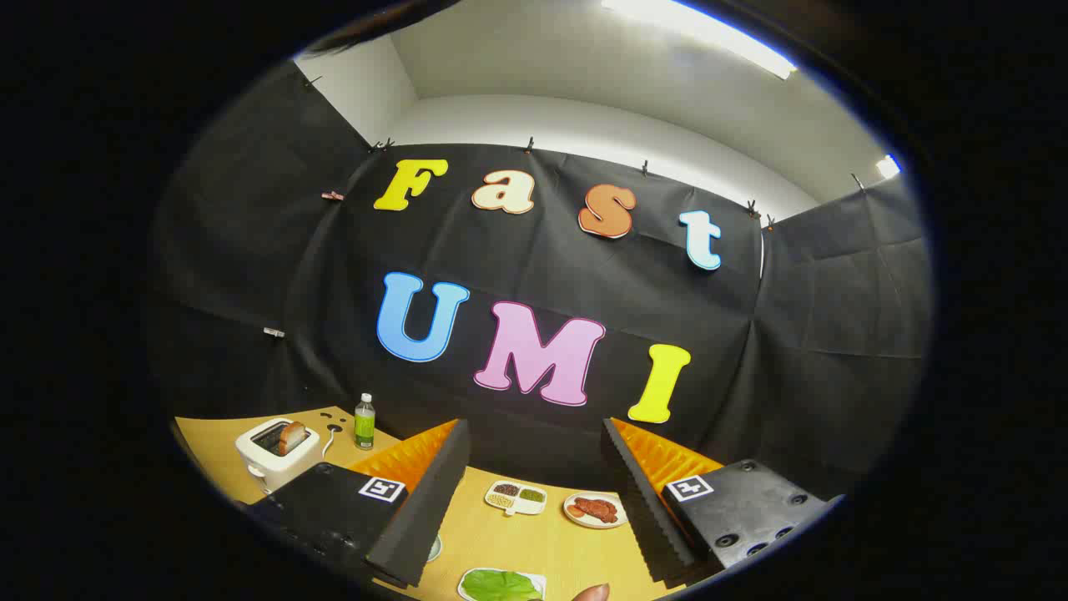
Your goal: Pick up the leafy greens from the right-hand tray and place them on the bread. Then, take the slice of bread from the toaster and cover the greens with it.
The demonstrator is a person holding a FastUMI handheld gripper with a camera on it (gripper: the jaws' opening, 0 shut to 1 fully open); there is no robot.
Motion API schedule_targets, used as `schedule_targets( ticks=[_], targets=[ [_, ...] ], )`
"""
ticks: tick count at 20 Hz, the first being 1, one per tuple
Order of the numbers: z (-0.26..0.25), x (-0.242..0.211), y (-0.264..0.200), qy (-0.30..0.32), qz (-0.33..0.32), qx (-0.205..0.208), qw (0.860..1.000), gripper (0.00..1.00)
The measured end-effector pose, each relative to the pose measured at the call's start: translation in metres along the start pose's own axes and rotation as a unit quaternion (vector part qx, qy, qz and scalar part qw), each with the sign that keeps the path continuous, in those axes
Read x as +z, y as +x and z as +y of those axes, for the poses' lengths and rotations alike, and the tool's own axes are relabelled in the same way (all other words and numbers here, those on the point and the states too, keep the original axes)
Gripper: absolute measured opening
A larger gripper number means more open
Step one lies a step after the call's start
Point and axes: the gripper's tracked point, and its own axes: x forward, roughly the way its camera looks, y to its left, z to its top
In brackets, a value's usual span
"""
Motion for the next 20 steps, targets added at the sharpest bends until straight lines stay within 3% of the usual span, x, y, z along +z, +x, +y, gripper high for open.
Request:
schedule_targets(
  ticks=[20],
  targets=[
    [0.005,-0.013,-0.003,0.005,0.026,0.008,1.0,0.97]
  ],
)
